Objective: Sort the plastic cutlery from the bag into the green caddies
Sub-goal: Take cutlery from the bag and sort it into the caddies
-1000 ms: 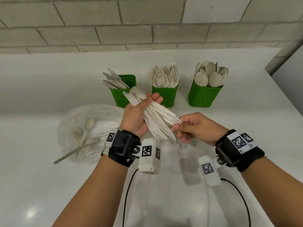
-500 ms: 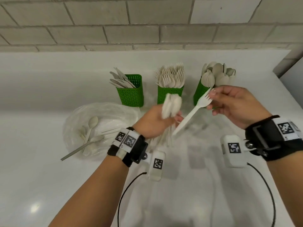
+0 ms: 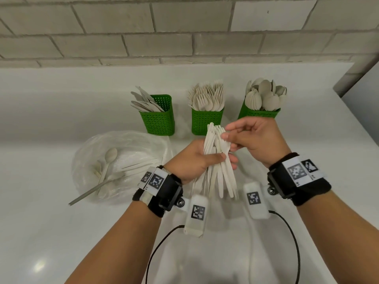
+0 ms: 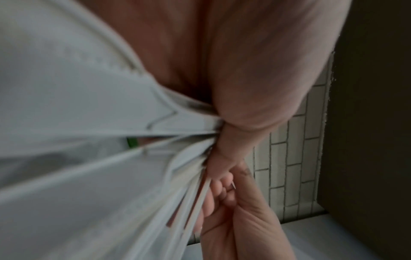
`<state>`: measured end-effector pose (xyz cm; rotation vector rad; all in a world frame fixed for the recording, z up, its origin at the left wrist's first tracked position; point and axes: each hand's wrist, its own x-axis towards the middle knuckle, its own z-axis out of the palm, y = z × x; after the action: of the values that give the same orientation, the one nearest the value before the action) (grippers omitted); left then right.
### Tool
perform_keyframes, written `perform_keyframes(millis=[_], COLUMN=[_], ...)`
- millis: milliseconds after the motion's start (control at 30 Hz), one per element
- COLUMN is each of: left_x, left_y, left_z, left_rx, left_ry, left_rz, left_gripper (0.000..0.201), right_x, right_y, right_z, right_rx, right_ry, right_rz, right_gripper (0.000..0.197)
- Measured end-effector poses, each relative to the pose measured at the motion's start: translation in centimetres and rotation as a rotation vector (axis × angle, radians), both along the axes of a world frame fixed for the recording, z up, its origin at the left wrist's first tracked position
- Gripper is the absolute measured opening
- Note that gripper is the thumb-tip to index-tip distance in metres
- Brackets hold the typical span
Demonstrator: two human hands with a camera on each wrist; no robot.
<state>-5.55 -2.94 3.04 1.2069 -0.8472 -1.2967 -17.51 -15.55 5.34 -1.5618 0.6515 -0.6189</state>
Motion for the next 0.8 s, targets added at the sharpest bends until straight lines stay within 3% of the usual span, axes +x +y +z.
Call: perform_keyframes(millis=[100, 167, 233, 333, 367, 533, 667, 800], left_x=[0.0, 0.2, 0.5, 0.7, 0.7, 1.0, 0.9, 1.0], left_y=[-0.1, -0.4, -0.7, -1.1, -1.1, -1.1, -1.3, -1.2], left_z=[-0.3, -0.4, -0.7, -0.9, -1.0, -1.5, -1.6, -2.0], left_rx=[0.008, 0.003, 0.007, 0.010, 0.008, 0.030, 0.038, 0.097], left_ry=[-0.014, -0.041, -0.069, -0.067, -0.054, -0.044, -0.007, -0.043], left_rz=[0.076, 0.131, 0.188, 0.267, 0.280, 0.287, 0.283, 0.281], left_gripper=[0.018, 0.017, 0.020, 0.017, 0.017, 0.021, 0.020, 0.013], right_x=[-0.1, -0.4, -0.4, -0.2, -0.1, -0.1, 0.5, 0.5], right_y=[0.5, 1.0, 1.8, 2.9, 3.0, 2.8, 3.1, 3.0], right_z=[-1.0, -1.5, -1.9, -1.7, -1.7, -2.3, -1.9, -1.7], right_rx=[-0.082, -0.232, -0.208, 0.189, 0.227, 0.219, 0.155, -0.149], right_ry=[0.115, 0.302, 0.432, 0.340, 0.305, 0.308, 0.408, 0.465], right_rz=[-0.022, 0.106, 0.265, 0.342, 0.338, 0.306, 0.219, 0.274], right_gripper=[0.019, 0.022, 0.038, 0.039, 0.034, 0.014, 0.017, 0.035])
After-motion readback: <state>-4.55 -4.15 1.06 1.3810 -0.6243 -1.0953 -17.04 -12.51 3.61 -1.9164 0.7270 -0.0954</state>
